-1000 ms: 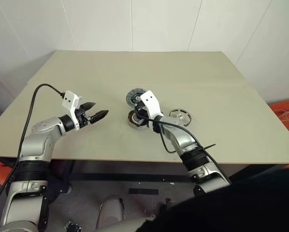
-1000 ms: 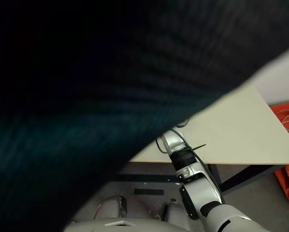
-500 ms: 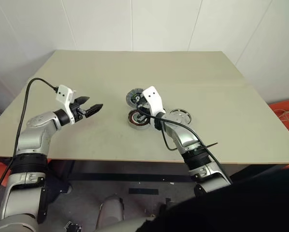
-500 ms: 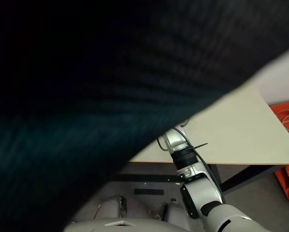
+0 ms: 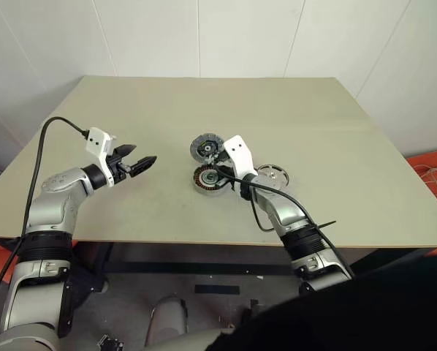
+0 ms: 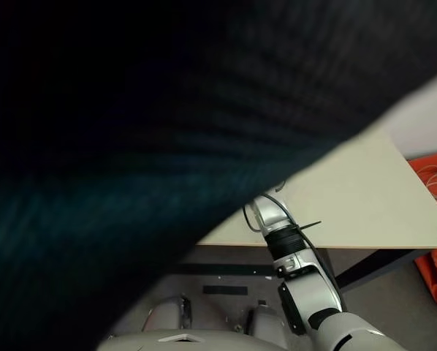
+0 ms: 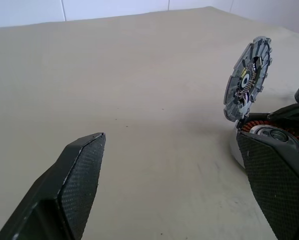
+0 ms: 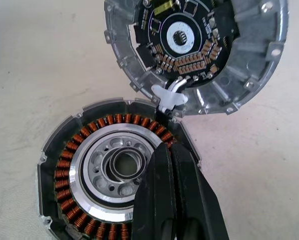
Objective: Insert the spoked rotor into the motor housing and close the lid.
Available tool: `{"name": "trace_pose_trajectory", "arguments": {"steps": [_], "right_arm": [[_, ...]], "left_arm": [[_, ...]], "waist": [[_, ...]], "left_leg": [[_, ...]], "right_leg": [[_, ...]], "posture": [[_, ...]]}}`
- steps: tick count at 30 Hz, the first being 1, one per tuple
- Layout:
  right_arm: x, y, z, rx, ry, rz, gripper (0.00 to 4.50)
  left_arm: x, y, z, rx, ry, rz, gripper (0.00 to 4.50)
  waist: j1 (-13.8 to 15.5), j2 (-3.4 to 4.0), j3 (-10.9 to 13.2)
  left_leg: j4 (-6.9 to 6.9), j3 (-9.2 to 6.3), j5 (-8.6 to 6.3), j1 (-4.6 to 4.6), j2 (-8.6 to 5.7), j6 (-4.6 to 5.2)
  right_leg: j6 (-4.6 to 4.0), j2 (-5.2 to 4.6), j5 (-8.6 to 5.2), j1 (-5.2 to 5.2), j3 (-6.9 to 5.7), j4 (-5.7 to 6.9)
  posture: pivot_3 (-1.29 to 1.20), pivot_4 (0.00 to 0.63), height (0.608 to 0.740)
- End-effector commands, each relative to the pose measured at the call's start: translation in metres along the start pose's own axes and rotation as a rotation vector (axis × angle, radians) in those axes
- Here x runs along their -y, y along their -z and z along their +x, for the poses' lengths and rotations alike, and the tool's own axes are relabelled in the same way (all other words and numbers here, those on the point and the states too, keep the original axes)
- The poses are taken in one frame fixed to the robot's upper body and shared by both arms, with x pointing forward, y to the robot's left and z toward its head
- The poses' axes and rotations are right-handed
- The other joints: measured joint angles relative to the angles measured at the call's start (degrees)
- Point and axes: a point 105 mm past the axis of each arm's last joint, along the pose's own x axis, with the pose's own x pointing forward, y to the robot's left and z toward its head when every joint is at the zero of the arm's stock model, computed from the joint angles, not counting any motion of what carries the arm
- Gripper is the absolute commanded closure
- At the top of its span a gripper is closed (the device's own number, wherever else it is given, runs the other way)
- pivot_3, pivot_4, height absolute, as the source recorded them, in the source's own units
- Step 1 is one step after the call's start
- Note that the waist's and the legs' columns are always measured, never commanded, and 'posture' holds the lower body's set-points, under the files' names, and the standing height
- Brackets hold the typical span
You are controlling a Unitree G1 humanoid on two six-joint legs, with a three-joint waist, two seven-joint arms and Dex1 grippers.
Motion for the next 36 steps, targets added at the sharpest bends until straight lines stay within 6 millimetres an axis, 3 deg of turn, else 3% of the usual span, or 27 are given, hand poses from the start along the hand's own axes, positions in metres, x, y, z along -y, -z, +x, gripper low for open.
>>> {"name": "trace_pose_trajectory", "arguments": {"steps": [1,25,30,36], "right_arm": [[-0.001,-0.004,0.0,0.024,-0.001,-0.018,4.47],[-0.016,-0.007,0.002,0.03,-0.048,-0.042,4.47],[-0.007,-0.008,0.002,0.035,-0.007,-0.053,4.47],[0.017,-0.035,-0.002,0.124,0.082,-0.077,4.47]], "left_arm": [[-0.002,-0.017,0.001,0.05,0.003,0.04,0.05],[-0.003,-0.015,0.0,0.048,-0.005,0.043,0.05],[-0.002,-0.015,0.0,0.047,0.0,0.043,0.05],[0.004,-0.013,0.005,0.049,0.017,0.039,0.05]], "waist": [[0.0,0.0,0.0],[0.0,-0.01,0.0],[0.0,-0.01,0.0],[0.1,-0.01,0.0]], "left_leg": [[0.0,0.0,0.0,0.0,0.0,0.0],[0.0,0.0,-0.01,0.06,0.01,0.02],[0.0,-0.01,-0.01,0.06,0.01,0.02],[0.01,0.0,-0.01,0.02,0.0,0.02]], "right_leg": [[0.0,0.0,0.0,0.0,0.0,0.0],[0.0,0.0,0.0,0.02,0.01,0.05],[0.0,0.0,-0.01,0.02,0.01,0.05],[0.0,-0.01,-0.01,-0.01,0.01,0.05]], "posture": [[0.0,0.0,0.74],[0.0,0.0,0.74],[0.0,0.0,0.74],[0.0,0.0,0.74]]}}
